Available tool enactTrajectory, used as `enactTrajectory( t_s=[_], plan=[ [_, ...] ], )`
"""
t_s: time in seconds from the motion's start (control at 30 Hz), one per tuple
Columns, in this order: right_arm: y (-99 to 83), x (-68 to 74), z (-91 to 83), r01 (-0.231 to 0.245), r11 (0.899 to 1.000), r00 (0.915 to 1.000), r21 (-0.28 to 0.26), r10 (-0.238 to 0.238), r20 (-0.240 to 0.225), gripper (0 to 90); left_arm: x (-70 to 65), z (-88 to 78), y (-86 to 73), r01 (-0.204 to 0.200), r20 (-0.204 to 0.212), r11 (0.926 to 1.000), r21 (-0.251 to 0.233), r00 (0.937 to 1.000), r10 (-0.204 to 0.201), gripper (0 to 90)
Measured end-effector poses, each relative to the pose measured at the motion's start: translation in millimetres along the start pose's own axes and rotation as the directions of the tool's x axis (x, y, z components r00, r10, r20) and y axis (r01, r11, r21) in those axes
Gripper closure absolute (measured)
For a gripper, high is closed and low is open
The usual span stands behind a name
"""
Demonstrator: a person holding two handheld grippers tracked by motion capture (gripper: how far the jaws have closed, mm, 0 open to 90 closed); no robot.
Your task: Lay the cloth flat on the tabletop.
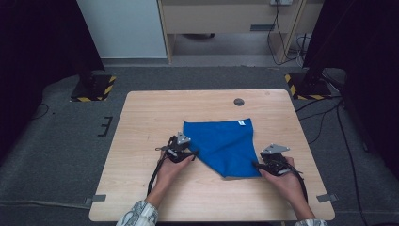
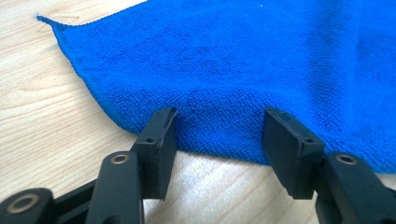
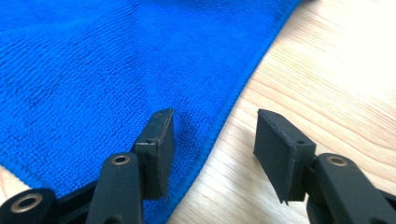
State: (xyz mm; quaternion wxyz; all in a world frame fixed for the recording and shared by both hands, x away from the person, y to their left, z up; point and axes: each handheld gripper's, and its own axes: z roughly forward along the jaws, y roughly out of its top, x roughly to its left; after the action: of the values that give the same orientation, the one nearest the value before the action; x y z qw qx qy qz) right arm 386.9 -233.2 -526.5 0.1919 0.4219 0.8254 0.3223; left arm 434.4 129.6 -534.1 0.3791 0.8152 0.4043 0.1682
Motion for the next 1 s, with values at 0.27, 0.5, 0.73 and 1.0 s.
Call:
enactTrajectory(
  t_s=[0.27,0.5,0.73,1.0],
  plan=[
    [-3.7,2.6,-8.0,-0.014,0.999,0.9991,0.032,0.013,0.041,48.1,4.7,2.6,1.0,0.009,-0.009,1.0,0.002,0.9999,-0.009,40.9],
    [-8.6,8.8,-16.3,-0.007,0.999,0.9984,0.054,0.004,0.057,46.2,8.9,-0.2,0.3,0.037,-0.026,0.9993,0.0,0.999,-0.037,35.6],
    [14.6,24.6,-17.9,0.03,0.997,0.9996,-0.076,-0.03,0.002,56.4,16.6,-36.9,-3.0,0.069,-0.033,0.9949,-0.073,0.9969,-0.071,36.4],
    [42.0,68.5,-7.1,0.104,0.986,0.9878,-0.128,-0.118,-0.102,71.5,26.0,-59.4,-4.9,0.081,-0.061,0.9874,-0.136,0.994,-0.09,36.5]
  ],
)
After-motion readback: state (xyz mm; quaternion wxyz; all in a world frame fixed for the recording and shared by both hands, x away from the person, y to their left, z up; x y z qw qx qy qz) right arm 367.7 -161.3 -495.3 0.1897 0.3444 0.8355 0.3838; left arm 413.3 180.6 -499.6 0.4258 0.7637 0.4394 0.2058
